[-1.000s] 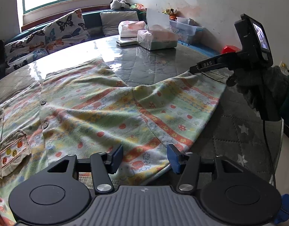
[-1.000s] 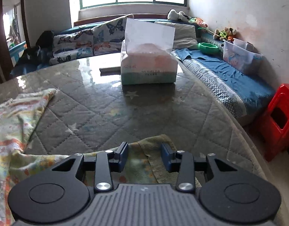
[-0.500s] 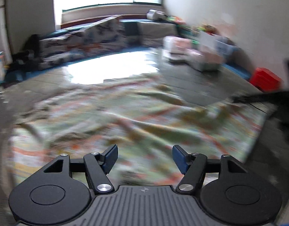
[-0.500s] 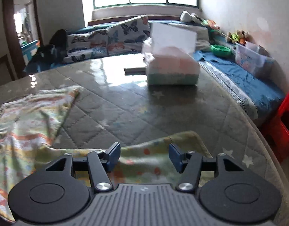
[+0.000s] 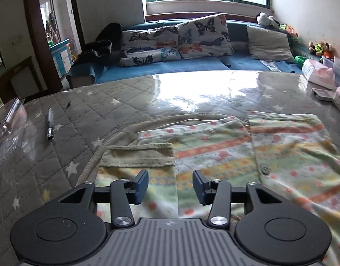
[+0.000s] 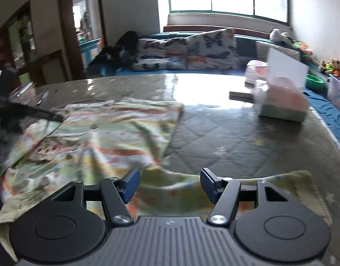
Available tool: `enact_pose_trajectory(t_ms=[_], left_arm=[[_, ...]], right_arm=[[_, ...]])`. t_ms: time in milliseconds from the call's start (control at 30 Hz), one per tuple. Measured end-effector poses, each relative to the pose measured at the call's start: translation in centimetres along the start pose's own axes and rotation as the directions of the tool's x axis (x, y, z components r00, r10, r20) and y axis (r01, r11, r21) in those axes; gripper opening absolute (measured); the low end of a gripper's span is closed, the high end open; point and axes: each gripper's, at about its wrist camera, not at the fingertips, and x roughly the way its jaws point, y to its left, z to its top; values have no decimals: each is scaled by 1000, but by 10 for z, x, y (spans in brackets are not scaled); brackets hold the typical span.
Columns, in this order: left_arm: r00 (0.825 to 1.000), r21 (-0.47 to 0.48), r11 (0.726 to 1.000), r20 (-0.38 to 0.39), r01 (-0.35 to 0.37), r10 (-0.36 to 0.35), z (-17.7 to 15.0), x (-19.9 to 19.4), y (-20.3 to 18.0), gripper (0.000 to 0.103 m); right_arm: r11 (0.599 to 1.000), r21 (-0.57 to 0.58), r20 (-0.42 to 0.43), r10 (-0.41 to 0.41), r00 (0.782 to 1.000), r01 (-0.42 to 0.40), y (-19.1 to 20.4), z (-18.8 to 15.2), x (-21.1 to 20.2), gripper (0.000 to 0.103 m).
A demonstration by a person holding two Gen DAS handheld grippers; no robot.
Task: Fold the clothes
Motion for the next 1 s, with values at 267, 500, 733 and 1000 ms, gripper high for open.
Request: enact_pose_trajectory(t_ms=[267, 500, 733, 1000], left_arm=[[1000, 13, 1000, -18, -15, 16, 4, 23, 1, 15], [999, -69, 998, 31, -4, 7, 2, -4, 31, 5], [990, -196, 980, 122, -46, 71, -17, -68, 92, 3], [982, -320, 941, 114, -110, 153, -62, -118, 155, 3]], right_arm=[[1000, -14, -28, 27, 999, -28, 10, -6, 5, 62], [1000, -9, -21, 26, 999, -27, 10, -9, -2, 62], [1000, -12, -14, 29, 999, -29, 14, -13, -7, 62], [999, -23, -15, 28, 1000, -28, 23, -14, -10, 62]])
